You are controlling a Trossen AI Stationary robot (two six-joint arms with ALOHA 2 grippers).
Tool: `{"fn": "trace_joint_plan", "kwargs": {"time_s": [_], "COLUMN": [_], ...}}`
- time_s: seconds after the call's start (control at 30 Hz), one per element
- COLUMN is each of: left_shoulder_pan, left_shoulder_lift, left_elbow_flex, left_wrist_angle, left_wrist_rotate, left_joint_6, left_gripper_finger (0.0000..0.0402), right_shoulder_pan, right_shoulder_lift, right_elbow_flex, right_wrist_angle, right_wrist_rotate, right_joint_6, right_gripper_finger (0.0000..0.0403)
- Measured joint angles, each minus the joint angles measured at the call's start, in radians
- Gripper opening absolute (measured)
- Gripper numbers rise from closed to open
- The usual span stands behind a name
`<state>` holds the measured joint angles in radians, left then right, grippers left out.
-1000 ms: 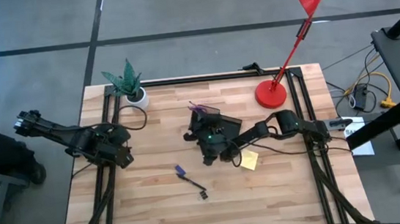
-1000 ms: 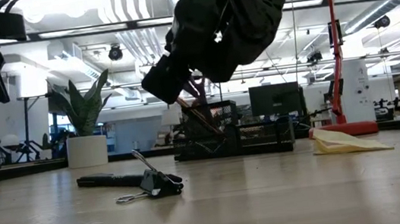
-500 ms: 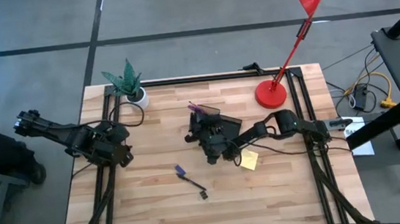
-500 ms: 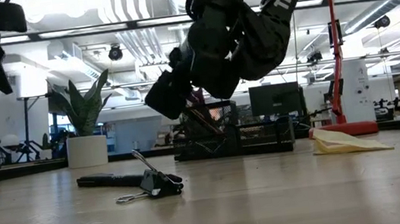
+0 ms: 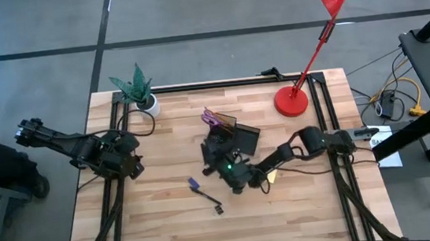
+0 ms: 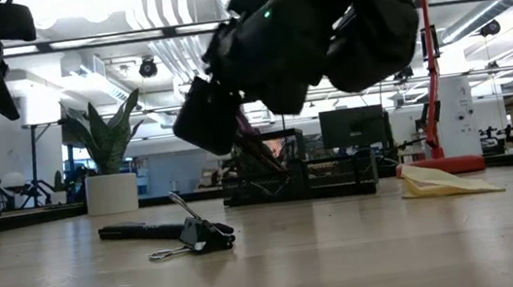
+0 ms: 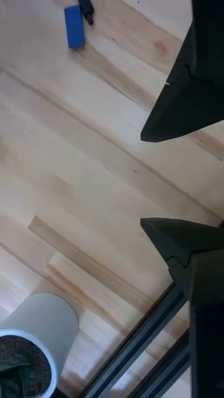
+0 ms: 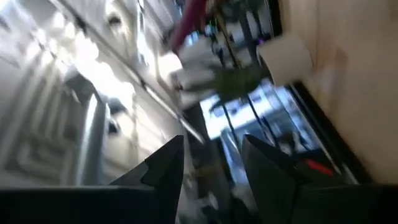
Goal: Pick and place office supplies into organizer
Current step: Put the blue eraser into the desk organizer
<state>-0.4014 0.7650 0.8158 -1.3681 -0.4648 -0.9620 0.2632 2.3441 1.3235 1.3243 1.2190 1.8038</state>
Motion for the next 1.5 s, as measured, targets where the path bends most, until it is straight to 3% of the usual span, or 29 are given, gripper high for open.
{"fn": "trace_joint_plan", "kwargs": {"time_s": [0.1,0.23,0.4,0.5,0.6,0.7,0.77,0.83,0.97,1.17,1.37,1.5], "left_shoulder_pan": [0.000,-0.001,-0.001,-0.014,-0.050,-0.085,-0.113,-0.139,-0.195,-0.343,-0.486,-0.551], "left_shoulder_lift": [-0.003,-0.009,0.013,0.027,0.018,0.005,-0.009,-0.020,-0.013,0.029,0.069,0.072], "left_elbow_flex": [-0.002,-0.032,-0.068,-0.079,-0.084,-0.080,-0.081,-0.085,-0.081,-0.085,-0.088,-0.091], "left_wrist_angle": [0.038,0.215,0.372,0.399,0.410,0.439,0.482,0.525,0.592,0.731,0.665,0.622], "left_wrist_rotate": [0.019,0.125,0.246,0.307,0.322,0.318,0.307,0.283,0.244,0.244,0.231,0.126], "left_joint_6": [0.038,0.167,0.251,0.274,0.234,0.124,0.060,0.004,-0.054,-0.003,0.007,0.002], "left_gripper_finger": [0.0196,0.0196,0.0196,0.0196,0.0196,0.0196,0.0196,0.0196,0.0196,0.0196,0.0196,0.0196], "right_shoulder_pan": [0.029,0.065,0.093,0.093,0.089,0.087,0.089,0.086,0.076,0.080,0.076,0.065], "right_shoulder_lift": [-0.001,-0.001,-0.014,-0.078,-0.187,-0.272,-0.296,-0.299,-0.262,-0.049,0.154,0.192], "right_elbow_flex": [-0.003,0.002,0.045,0.057,0.122,0.270,0.371,0.448,0.524,0.742,1.037,0.991], "right_wrist_angle": [0.000,-0.001,-0.079,-0.388,-0.969,-1.587,-1.858,-2.014,-2.034,-2.080,-2.282,-2.148], "right_wrist_rotate": [-0.153,-0.487,-0.741,-0.898,-0.987,-0.916,-0.814,-0.753,-0.759,-0.809,-0.647,-0.705], "right_joint_6": [-0.133,-0.297,-0.424,-0.437,-0.548,-0.727,-0.804,-0.842,-0.870,-0.926,-0.952,-0.978], "right_gripper_finger": [0.0153,0.0153,0.0152,0.0146,0.0138,0.0131,0.0129,0.0129,0.0136,0.0137,0.0128,0.0128]}}
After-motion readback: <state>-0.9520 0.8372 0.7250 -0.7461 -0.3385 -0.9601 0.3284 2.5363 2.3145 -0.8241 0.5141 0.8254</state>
